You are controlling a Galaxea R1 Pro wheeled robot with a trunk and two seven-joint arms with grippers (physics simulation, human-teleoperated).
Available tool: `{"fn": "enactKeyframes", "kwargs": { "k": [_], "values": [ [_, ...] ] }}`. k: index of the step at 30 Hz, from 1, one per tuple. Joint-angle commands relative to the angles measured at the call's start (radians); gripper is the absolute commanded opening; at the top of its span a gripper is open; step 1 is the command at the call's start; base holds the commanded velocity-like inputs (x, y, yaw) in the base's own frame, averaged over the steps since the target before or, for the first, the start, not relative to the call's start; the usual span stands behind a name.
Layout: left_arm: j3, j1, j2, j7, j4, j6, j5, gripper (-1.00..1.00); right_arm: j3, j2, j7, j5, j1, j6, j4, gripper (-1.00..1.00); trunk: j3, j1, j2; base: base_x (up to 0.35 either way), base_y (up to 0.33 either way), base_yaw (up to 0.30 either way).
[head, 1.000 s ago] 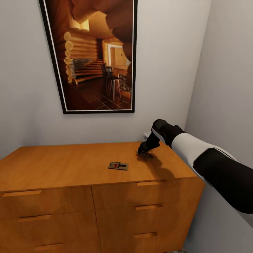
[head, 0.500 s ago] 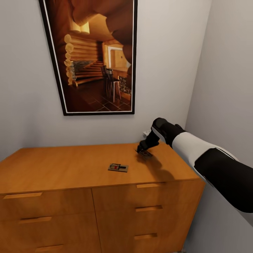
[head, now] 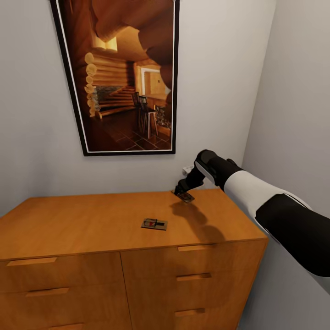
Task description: Take the four mousetraps from the cabinet in the bathroom and place them on the bathroom floor. Make sure all four end up on the same floor surface, and ensure that at least two of them are either under or directly next to the same bathroom sink.
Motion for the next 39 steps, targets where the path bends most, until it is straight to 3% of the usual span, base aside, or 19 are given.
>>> {"fn": "enactKeyframes", "kwargs": {
  "k": [1, 12, 20, 22, 23, 28, 33, 39],
  "values": [
    [-0.003, -0.002, 0.001, 0.010, -0.001, 0.003, 0.009, 1.00, 0.007, 0.000, 0.003, -0.005, -0.002, 0.002, -0.001, -1.00, 0.002, -0.004, 0.007, 0.000, 0.000, 0.000],
    [-0.003, -0.003, 0.001, 0.011, -0.001, 0.003, 0.009, 1.00, 0.007, -0.013, 0.014, -0.010, -0.001, 0.003, -0.081, -1.00, 0.036, -0.046, 0.084, 0.000, 0.000, 0.000],
    [-0.003, -0.003, 0.001, 0.012, -0.001, 0.003, 0.009, 1.00, -0.007, -0.072, 0.065, -0.013, -0.001, 0.001, -0.189, -1.00, 0.061, -0.077, 0.140, 0.000, 0.000, 0.000],
    [-0.003, -0.003, 0.001, 0.012, -0.001, 0.003, 0.009, 1.00, -0.034, -0.088, 0.068, -0.013, -0.001, 0.002, -0.215, -1.00, 0.068, -0.084, 0.154, 0.000, 0.000, 0.000],
    [-0.003, -0.003, 0.000, 0.012, -0.001, 0.003, 0.009, 1.00, -0.073, -0.100, 0.070, -0.013, -0.001, 0.005, -0.242, -1.00, 0.071, -0.088, 0.161, 0.000, 0.000, 0.000],
    [-0.003, -0.002, 0.000, 0.012, -0.001, 0.003, 0.009, 1.00, -0.168, -0.132, 0.070, -0.006, -0.001, 0.005, -0.313, -1.00, 0.086, -0.107, 0.196, 0.000, 0.000, 0.000],
    [-0.003, -0.002, 0.000, 0.012, -0.001, 0.003, 0.009, 1.00, -0.205, -0.152, 0.064, -0.004, -0.001, 0.005, -0.364, -1.00, 0.102, -0.127, 0.231, 0.000, 0.000, 0.000],
    [-0.003, 0.001, 0.000, 0.012, -0.001, 0.003, 0.008, 1.00, -0.293, -0.157, -0.006, -0.002, -0.001, 0.005, -0.412, -1.00, 0.121, -0.150, 0.273, 0.000, 0.000, 0.000]
  ]
}}
